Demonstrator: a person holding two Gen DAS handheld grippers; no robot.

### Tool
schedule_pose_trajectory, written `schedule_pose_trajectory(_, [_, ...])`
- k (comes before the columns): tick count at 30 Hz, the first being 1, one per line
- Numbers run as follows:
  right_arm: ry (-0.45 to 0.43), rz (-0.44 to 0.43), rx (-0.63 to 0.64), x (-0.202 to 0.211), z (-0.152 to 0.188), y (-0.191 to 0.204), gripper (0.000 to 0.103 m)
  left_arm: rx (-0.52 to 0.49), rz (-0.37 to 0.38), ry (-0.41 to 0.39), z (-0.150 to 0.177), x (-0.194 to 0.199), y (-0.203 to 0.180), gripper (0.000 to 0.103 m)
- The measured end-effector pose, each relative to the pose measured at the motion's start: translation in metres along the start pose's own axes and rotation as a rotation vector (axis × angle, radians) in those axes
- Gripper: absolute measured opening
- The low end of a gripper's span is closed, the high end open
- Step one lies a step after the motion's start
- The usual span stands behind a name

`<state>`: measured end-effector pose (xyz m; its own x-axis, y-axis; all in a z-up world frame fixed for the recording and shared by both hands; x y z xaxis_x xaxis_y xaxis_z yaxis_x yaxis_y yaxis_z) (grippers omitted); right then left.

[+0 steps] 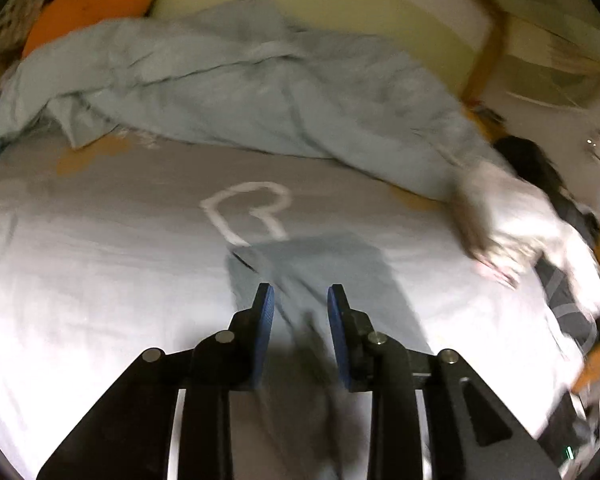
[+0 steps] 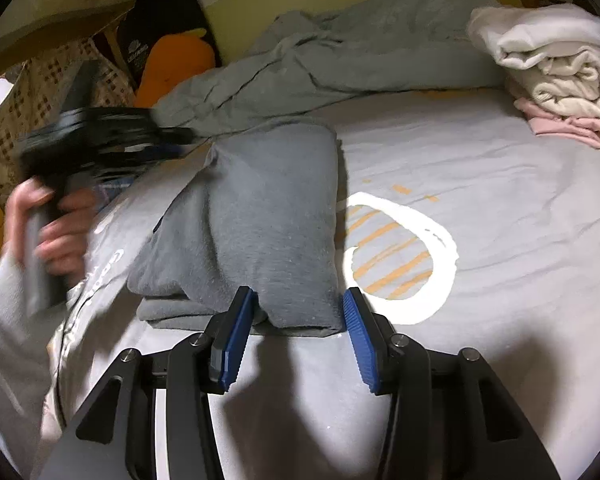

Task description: Fold small clothes

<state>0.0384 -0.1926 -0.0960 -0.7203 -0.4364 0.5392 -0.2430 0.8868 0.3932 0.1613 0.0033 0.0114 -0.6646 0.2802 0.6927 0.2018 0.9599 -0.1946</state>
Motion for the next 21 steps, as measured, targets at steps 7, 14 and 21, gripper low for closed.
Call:
schedule_pose_trajectory(7, [0.011,0.017,0.009,-0.001,0.001,0.003,0.052,-0.105,0.028,0.129,0.073,0.01,-0.04,0.028])
schedule_pose_trajectory(14, [0.018,0.029,0.017,-0.002,0.001,0.002,0.053,0.086,-0.118,0.165,0.117,0.006,-0.003,0.04])
schedule_pose_trajectory(21, [-0.004,0.066,-0.014,0.016,-0.011,0.003,0.054,0.042,-0.091,0.072,0.093,0.034,-0.012,0.036])
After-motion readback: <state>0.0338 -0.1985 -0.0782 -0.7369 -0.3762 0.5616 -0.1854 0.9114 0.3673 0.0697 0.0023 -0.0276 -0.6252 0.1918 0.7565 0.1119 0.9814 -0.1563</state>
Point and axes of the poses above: each gripper's, at about its wrist camera, not at the fingertips, and x roughly against the way its jaws point, y to its left, z to its underside, the point moved 2 cm from there along -x, roughly the way its jaws point, and after that the axes turned 9 degrees about -z, right-handed, at the moved point
